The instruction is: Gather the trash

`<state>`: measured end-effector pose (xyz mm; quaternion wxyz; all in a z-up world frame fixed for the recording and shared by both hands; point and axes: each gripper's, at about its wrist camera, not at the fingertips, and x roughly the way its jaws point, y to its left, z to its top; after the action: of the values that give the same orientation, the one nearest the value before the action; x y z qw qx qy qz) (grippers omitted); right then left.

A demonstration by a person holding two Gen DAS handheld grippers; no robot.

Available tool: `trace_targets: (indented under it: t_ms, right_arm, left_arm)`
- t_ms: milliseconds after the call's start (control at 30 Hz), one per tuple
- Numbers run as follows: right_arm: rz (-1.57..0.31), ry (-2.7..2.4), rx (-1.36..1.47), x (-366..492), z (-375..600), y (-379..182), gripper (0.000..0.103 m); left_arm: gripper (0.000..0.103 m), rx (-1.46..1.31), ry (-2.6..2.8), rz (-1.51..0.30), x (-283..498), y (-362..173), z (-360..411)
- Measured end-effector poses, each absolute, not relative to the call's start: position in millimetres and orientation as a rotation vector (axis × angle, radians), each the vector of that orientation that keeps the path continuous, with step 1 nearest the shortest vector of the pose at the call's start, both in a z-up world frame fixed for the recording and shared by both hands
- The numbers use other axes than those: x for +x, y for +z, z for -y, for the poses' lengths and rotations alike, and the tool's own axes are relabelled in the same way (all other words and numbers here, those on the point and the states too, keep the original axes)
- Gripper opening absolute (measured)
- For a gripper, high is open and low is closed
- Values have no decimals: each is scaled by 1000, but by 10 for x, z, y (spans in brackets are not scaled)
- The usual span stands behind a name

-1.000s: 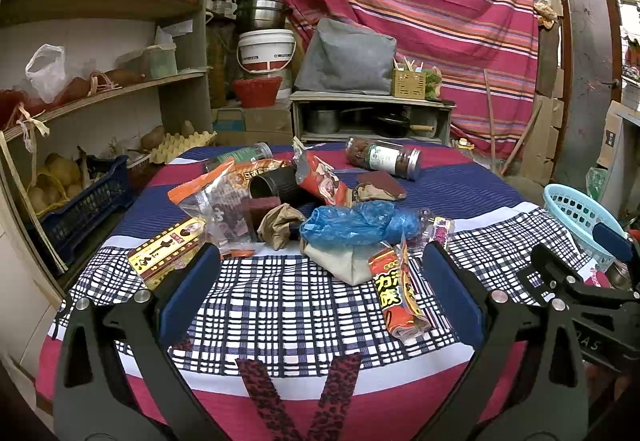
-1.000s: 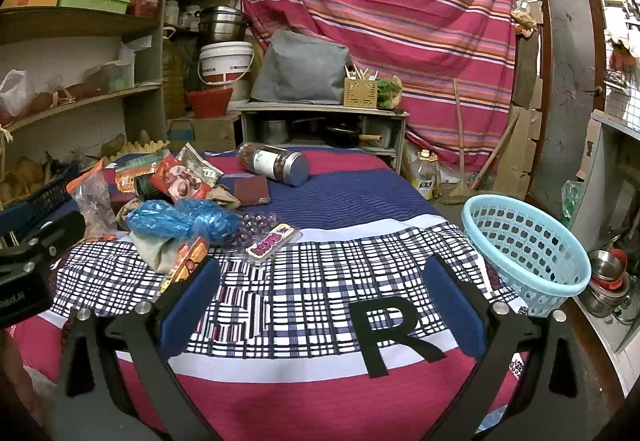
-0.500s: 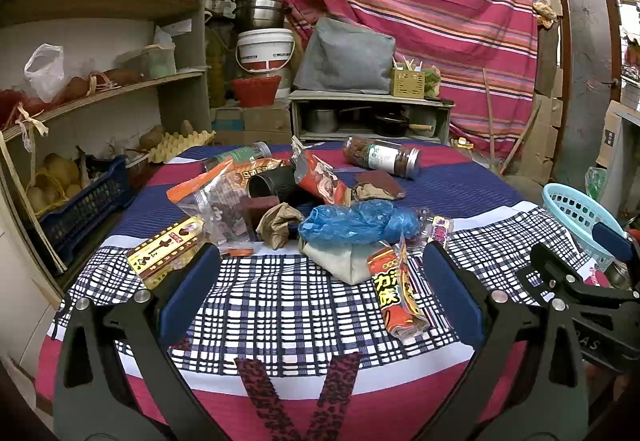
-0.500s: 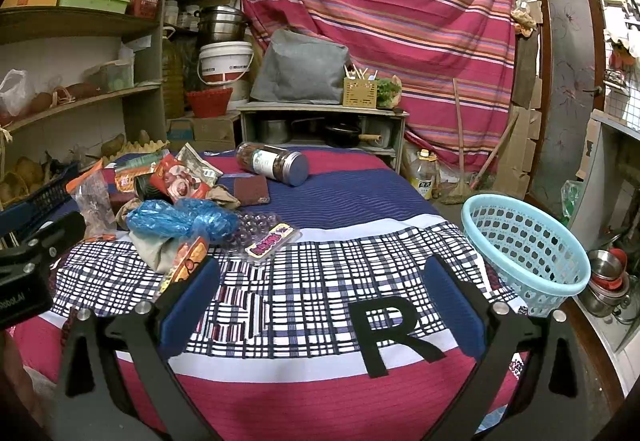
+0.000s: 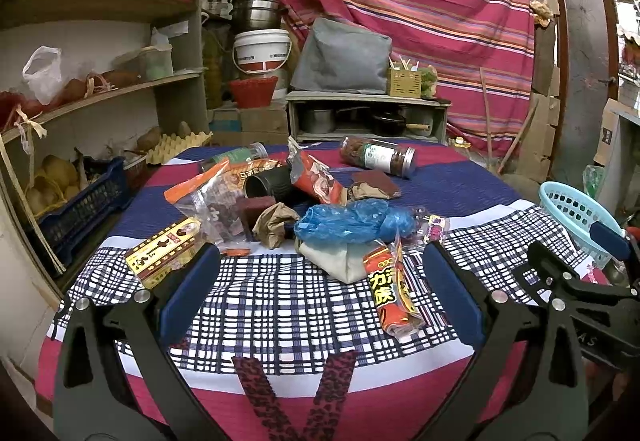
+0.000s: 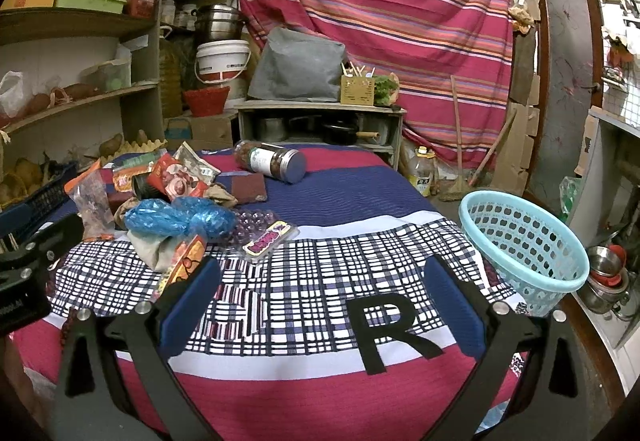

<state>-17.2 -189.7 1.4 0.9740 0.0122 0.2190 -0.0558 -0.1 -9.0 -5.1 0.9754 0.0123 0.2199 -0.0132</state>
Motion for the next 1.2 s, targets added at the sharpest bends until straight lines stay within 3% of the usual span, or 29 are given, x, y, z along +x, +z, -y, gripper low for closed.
trace_targets:
  t_ms: [567, 1200]
  right_arm:
    - [-424, -109, 58, -63, 1949, 28, 99]
    - [-533, -98, -31, 717, 1664, 86, 99]
  left_arm:
    - [98, -15, 19, -455, 90, 121, -147]
    - [98, -51, 175, -591, 1072, -87, -1080]
